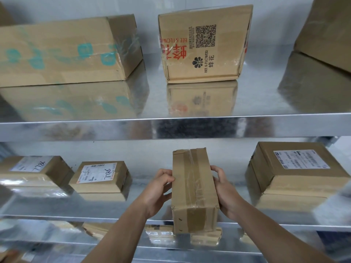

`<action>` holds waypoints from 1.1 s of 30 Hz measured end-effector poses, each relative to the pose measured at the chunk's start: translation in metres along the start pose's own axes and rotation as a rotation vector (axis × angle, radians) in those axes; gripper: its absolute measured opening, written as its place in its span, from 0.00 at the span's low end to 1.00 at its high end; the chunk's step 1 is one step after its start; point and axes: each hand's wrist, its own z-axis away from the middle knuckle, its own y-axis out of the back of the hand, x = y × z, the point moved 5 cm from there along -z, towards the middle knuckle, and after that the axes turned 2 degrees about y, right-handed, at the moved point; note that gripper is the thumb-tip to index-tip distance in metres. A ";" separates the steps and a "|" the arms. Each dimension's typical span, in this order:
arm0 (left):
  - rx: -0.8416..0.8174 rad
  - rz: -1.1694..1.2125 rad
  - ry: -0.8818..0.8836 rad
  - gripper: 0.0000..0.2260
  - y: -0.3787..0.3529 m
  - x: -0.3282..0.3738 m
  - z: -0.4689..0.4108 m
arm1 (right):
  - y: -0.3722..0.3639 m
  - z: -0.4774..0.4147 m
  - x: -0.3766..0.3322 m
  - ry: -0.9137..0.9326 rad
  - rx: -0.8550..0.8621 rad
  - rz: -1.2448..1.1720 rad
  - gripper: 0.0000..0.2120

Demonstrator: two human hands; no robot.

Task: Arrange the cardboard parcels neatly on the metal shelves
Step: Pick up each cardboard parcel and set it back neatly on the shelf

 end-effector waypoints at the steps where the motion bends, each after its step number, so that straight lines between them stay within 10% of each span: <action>1: 0.001 -0.002 0.003 0.05 0.000 0.000 0.000 | 0.000 0.000 0.001 -0.013 0.000 -0.003 0.15; 10: 0.046 -0.044 -0.063 0.09 0.003 0.013 0.002 | 0.005 -0.008 -0.006 0.021 -0.008 0.237 0.28; 16: 0.038 -0.004 -0.103 0.04 0.002 0.016 0.005 | 0.011 -0.006 -0.020 0.002 0.041 -0.037 0.12; 33: 0.092 -0.073 -0.134 0.10 -0.003 0.018 0.012 | 0.000 0.004 -0.017 0.084 0.031 0.108 0.13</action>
